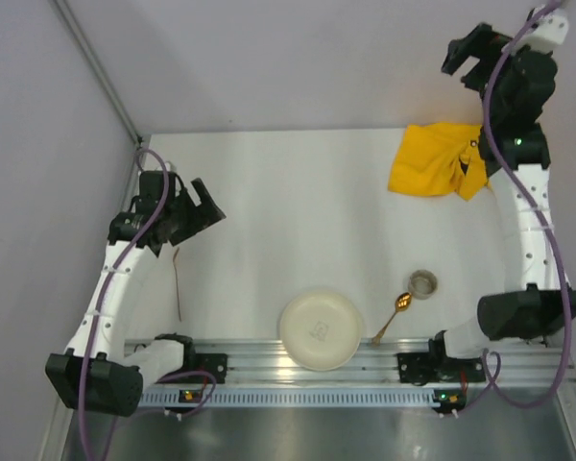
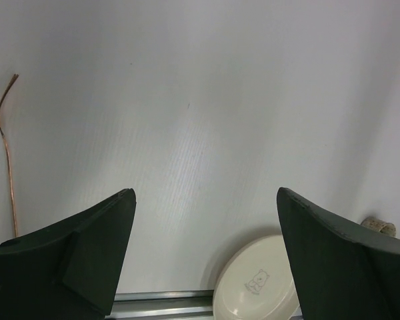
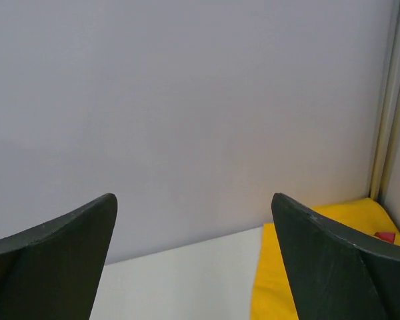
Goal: Set the dinner table for one person
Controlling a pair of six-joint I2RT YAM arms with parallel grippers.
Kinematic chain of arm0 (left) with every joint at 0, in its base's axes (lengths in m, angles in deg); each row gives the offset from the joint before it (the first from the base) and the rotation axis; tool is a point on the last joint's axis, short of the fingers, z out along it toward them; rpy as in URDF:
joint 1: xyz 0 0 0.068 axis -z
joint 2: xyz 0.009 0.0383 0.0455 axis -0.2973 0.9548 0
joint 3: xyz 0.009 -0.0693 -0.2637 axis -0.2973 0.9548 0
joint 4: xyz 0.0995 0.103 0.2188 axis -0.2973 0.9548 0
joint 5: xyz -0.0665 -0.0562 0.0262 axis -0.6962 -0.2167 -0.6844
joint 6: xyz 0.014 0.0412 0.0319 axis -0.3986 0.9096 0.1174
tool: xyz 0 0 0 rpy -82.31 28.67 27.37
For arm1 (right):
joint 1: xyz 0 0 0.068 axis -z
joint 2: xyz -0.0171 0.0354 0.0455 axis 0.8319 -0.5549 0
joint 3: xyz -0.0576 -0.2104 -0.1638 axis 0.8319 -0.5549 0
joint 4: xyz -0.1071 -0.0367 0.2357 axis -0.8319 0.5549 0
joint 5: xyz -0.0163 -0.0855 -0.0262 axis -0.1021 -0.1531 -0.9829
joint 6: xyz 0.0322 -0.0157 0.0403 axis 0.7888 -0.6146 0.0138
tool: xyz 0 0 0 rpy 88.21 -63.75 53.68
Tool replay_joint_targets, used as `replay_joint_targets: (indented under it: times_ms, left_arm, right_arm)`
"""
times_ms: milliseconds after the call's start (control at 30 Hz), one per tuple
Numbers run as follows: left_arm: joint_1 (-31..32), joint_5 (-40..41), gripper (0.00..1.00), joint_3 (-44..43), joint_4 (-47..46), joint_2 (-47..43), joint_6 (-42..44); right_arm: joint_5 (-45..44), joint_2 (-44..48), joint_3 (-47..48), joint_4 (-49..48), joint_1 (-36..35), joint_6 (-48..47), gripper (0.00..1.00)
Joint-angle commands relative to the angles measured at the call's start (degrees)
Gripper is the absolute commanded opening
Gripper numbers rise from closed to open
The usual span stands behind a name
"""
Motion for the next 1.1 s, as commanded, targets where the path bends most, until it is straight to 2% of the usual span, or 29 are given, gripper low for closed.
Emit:
replay_joint_targets:
  times_ms: [0, 33, 67, 100, 133, 300, 500, 767, 900, 1067]
  left_arm:
    - [0.09, -3.41, 0.92, 0.72, -5.25, 2.12, -2.14]
    - [0.09, -3.85, 0.92, 0.46, -5.86, 2.47, -2.23]
    - [0.09, -3.94, 0.92, 0.02, -5.87, 3.00, -2.23]
    - [0.09, -4.20, 0.92, -0.51, -5.69, 3.79, -1.97]
    - [0.09, -4.47, 0.92, -1.73, -5.26, 4.06, -1.19]
    - [0.09, -2.54, 0.92, -4.55, -3.05, 5.02, 0.49]
    - [0.09, -4.12, 0.91, -5.52, -5.25, 8.53, -0.56]
    - [0.09, -2.98, 0.90, -8.42, -5.34, 12.76, -1.00]
    - [0.09, -2.27, 0.90, -8.42, -5.08, 13.72, -1.44]
    - [0.09, -2.10, 0.89, -7.98, -4.99, 14.34, -1.88]
  right_arm:
    - [1.26, -27.36, 23.75, 46.22, 1.62, 8.25, 1.00]
    - [0.47, -32.52, 30.62, 52.57, 1.54, 8.16, 1.00]
    - [0.03, -36.92, 41.56, 61.16, 1.45, 7.38, 1.00]
    - [0.54, -43.06, 45.33, 63.24, 1.45, 6.76, 1.00]
    - [1.33, -44.69, 47.11, 63.79, 3.28, 6.41, 1.00]
    - [6.86, -47.33, 41.24, 56.33, 4.00, 9.56, 1.00]
    - [11.10, -56.11, 46.24, 55.44, 2.95, 11.59, 1.00]
    - [3.90, -61.31, 46.33, 57.19, -0.13, 9.31, 1.00]
    - [0.47, -65.34, 49.23, 59.39, -1.27, 7.72, 1.00]
    - [-1.20, -67.20, 49.67, 59.84, -2.41, 6.06, 0.98]
